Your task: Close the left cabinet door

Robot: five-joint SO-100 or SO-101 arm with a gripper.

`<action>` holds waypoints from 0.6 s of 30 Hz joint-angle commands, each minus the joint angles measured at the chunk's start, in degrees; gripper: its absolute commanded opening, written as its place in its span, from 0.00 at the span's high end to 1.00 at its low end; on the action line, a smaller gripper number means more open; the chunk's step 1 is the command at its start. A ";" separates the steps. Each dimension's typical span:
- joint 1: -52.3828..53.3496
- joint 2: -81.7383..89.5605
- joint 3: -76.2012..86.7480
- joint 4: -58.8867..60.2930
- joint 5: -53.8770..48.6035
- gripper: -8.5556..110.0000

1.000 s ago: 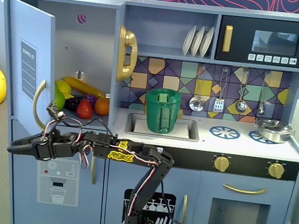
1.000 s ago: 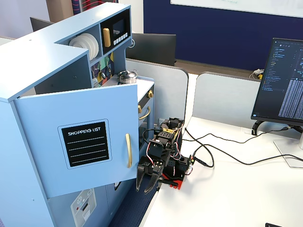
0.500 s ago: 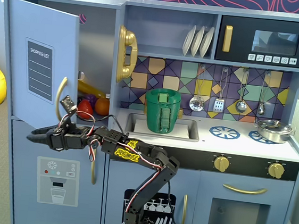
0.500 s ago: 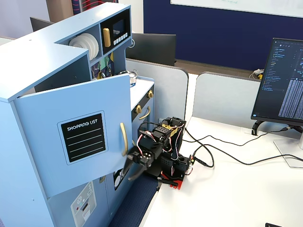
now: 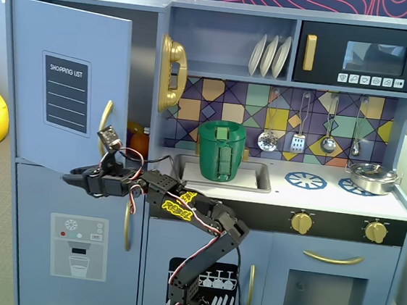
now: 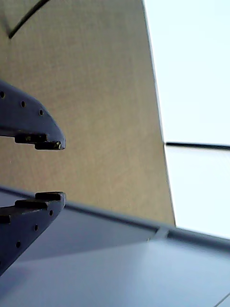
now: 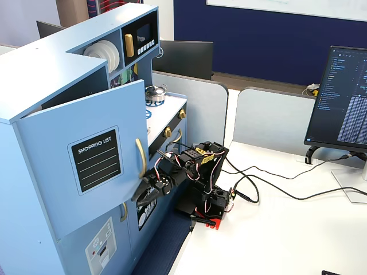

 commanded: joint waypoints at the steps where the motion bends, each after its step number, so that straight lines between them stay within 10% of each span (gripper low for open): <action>1: 4.66 3.08 -0.53 0.18 -0.97 0.93; 18: 20.30 -1.23 -1.58 -4.66 -0.97 0.93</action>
